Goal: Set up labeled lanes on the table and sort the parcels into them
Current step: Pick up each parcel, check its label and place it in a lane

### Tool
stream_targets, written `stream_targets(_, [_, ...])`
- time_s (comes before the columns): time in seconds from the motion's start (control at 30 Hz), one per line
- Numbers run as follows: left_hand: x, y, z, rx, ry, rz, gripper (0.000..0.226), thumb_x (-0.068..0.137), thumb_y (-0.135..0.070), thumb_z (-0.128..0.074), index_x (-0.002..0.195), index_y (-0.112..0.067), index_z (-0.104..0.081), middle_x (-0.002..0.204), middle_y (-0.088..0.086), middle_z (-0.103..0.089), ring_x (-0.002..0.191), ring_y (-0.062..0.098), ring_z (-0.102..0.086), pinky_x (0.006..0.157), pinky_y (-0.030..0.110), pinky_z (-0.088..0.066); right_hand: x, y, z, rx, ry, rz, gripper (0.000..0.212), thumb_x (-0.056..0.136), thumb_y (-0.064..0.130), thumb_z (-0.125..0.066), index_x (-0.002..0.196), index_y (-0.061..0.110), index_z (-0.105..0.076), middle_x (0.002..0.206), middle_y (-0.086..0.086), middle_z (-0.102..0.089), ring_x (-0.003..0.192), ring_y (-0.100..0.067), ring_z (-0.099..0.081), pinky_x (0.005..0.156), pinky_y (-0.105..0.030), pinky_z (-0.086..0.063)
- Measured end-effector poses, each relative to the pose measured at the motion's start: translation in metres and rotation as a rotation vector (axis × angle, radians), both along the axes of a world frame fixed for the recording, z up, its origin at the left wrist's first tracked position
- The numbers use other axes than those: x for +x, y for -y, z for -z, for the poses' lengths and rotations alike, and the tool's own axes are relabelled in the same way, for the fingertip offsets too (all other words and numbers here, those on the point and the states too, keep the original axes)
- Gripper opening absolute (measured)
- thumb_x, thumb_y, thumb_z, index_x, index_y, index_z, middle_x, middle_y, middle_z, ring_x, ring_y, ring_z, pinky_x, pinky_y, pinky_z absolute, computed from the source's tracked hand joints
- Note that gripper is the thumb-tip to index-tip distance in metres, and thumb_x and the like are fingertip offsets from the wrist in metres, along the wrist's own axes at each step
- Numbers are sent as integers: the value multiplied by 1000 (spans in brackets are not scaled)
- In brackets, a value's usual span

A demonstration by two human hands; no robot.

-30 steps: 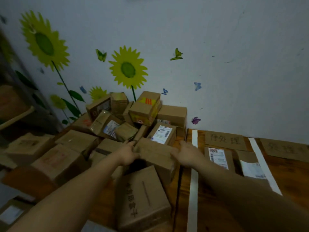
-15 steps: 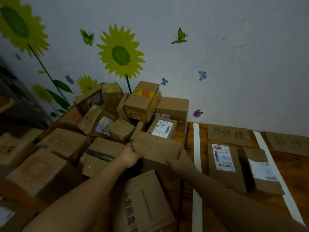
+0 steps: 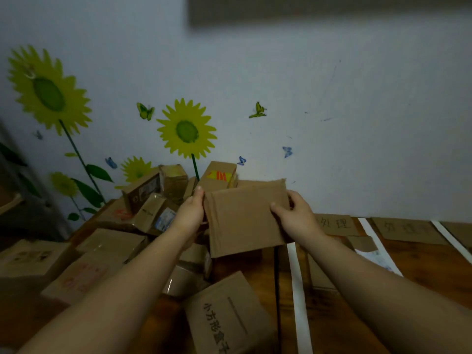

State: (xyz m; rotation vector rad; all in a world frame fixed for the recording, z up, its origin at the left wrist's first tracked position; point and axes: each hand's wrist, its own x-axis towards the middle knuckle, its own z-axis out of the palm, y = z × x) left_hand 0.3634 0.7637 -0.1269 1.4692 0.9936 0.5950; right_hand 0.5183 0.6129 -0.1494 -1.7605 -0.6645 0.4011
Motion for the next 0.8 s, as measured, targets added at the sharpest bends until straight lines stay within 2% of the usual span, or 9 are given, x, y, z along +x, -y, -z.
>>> stream_targets(0.07, [-15, -1, -3, -4, 69, 27, 49, 98, -54, -26, 112, -24, -62, 105, 2, -68, 95, 21, -62, 71, 31, -47, -14, 6, -8, 26, -45, 26, 39, 94, 52, -46, 111, 17, -53, 103, 5, -57, 95, -14, -56, 69, -26, -43])
stream_targets(0.13, [-30, 3, -4, -34, 136, 27, 47, 99, -51, -29, 113, -22, -63, 105, 3, -69, 95, 22, -64, 70, 32, -48, -25, 11, -11, 50, -84, 66, 45, 94, 56, -43, 109, 15, -52, 102, 2, -58, 93, -14, -57, 69, -28, -46])
stream_targets(0.2, [-40, 10, -5, -32, 148, 30, 45, 98, -50, -35, 113, -19, -64, 104, 3, -69, 97, 22, -64, 73, 34, -49, -36, 20, -12, 61, -75, 76, 35, 94, 40, -55, 121, 20, -46, 107, 5, -55, 89, -10, -56, 68, -28, -49])
stream_targets(0.3, [-52, 22, -5, -28, 157, 75, 27, 97, -32, -46, 108, -18, -67, 101, 3, -69, 101, 23, -61, 74, 35, -47, -46, 34, -10, 19, -22, 51, 43, 90, 17, -63, 127, 24, -43, 106, 9, -51, 90, -8, -54, 69, -24, -50])
stream_targets(0.37, [-60, 31, -6, -44, 184, 82, 19, 94, -16, -48, 98, -20, -67, 94, 3, -67, 95, 24, -60, 70, 34, -45, -50, 44, -12, 52, -43, 54, 34, 89, 25, -64, 118, 22, -46, 110, 6, -53, 99, -13, -55, 74, -26, -50])
stream_targets(0.43, [-64, 38, -8, -23, 207, 88, 15, 92, -12, -53, 104, -17, -62, 99, 6, -66, 92, 22, -61, 67, 32, -45, -52, 52, -17, 70, -55, 61, 27, 92, 41, -57, 105, 19, -50, 107, 2, -57, 100, -17, -57, 74, -28, -49])
stream_targets(0.53, [-63, 54, -12, 74, 245, 36, 34, 83, 3, -61, 109, -18, -54, 115, 10, -61, 92, 18, -62, 65, 28, -48, -55, 63, -30, 140, -1, 44, 17, 92, 27, -60, 103, 18, -51, 105, -1, -60, 99, -16, -60, 75, -25, -51])
stream_targets(0.63, [-61, 78, -21, 134, 309, -20, 65, 76, 11, -66, 129, -16, -41, 112, 8, -60, 92, 16, -63, 67, 28, -50, -53, 81, -46, 232, -9, 4, 26, 88, 7, -62, 105, 22, -48, 109, 1, -61, 99, -10, -61, 75, -20, -51])
stream_targets(0.8, [-60, 119, -30, 256, 334, -47, 55, 80, 3, -67, 130, -14, -51, 113, -1, -64, 103, 10, -61, 76, 24, -52, -45, 114, -63, 353, -55, -63, 34, 85, -5, -62, 101, 21, -46, 106, -1, -62, 99, -14, -63, 73, -21, -55])
